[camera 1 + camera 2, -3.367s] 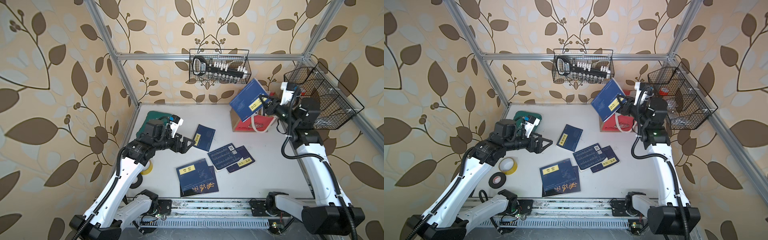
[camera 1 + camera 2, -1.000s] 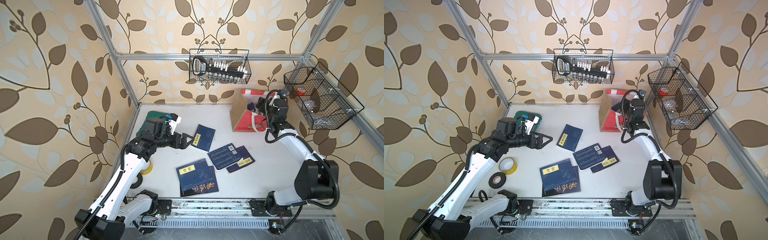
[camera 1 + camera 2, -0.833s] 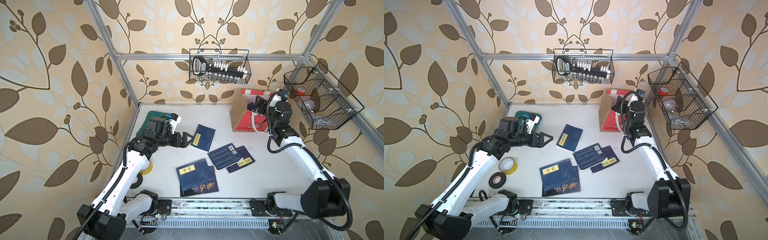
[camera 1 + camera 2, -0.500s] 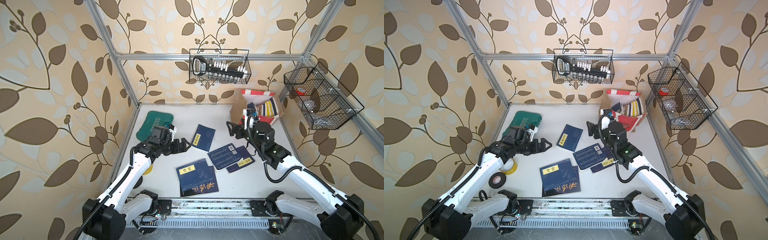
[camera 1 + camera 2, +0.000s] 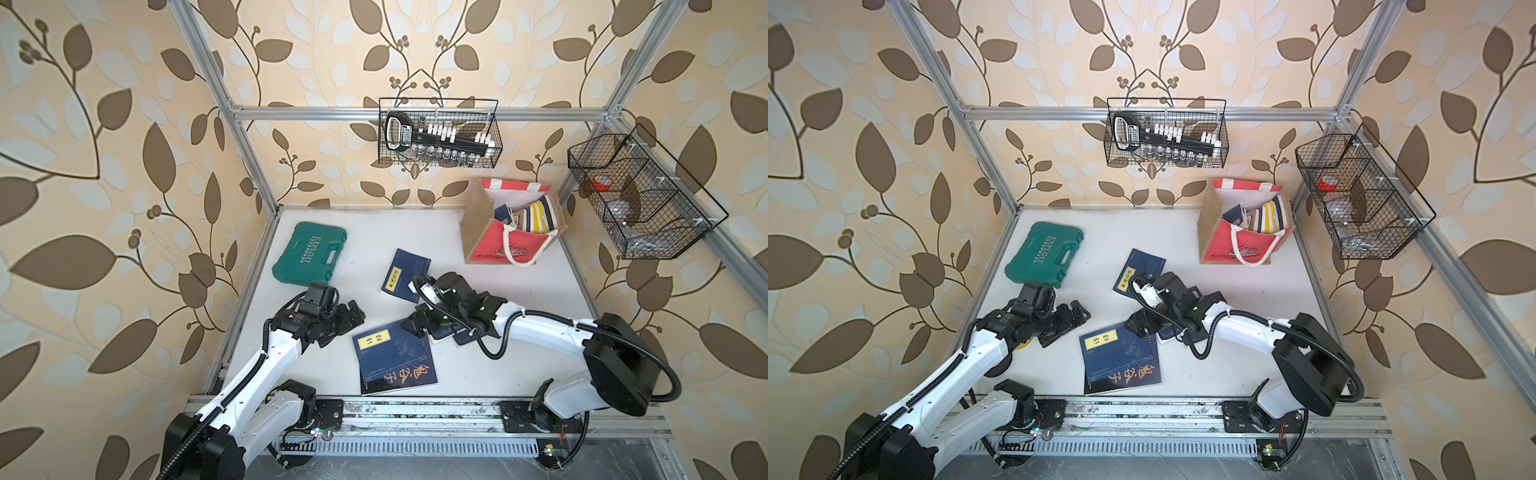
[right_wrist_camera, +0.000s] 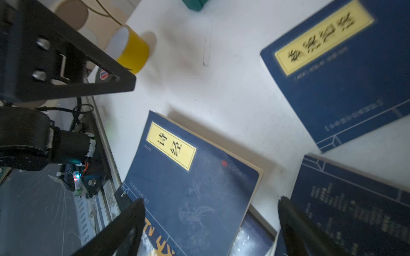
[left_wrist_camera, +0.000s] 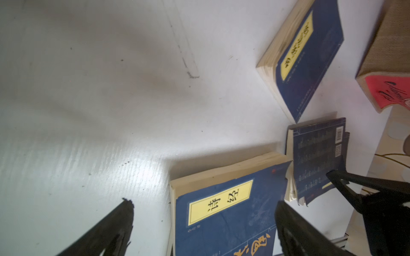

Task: Put the books into the canvas bag
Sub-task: Pick up the book from the book.

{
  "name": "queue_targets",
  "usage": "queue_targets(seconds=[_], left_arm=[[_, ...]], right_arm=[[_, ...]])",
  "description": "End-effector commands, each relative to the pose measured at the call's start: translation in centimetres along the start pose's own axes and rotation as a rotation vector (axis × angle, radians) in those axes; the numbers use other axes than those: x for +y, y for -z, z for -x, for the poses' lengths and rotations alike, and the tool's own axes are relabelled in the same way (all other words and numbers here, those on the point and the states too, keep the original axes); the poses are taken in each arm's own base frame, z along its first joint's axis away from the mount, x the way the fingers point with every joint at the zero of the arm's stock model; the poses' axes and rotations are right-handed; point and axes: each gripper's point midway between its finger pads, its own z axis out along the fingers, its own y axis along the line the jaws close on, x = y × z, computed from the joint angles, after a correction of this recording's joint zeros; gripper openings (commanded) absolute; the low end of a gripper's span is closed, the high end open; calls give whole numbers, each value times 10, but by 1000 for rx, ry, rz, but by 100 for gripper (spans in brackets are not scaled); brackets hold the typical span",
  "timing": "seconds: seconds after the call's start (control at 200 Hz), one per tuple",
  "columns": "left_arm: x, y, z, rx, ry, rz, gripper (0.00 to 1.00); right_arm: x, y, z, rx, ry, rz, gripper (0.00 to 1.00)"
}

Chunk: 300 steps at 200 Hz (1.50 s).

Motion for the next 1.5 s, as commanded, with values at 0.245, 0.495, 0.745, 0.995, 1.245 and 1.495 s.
queue_targets(seconds=[0.245,0.495,0.745,0.995,1.245,1.495], left_arm=[[8,-26,-12,26,43,-23,99],[-6,-43,-22,71,31,-111,95],[-28,-46,-22,81,-1,-197,68],[-40,-39,-14,58,-42,-223,54],[-58,-25,6,2,-139,-216,70],[-79,-3,27,-38,-232,-187,90]], right_arm=[[-1,-37,-26,137,-51,78,91],[1,-57,-28,161,-55,130,87],[12,-58,-24,145,-63,225,45],[12,-35,3,43,-92,296,0],[8,20,54,-97,-81,302,0],[-17,119,137,-325,-50,168,0]])
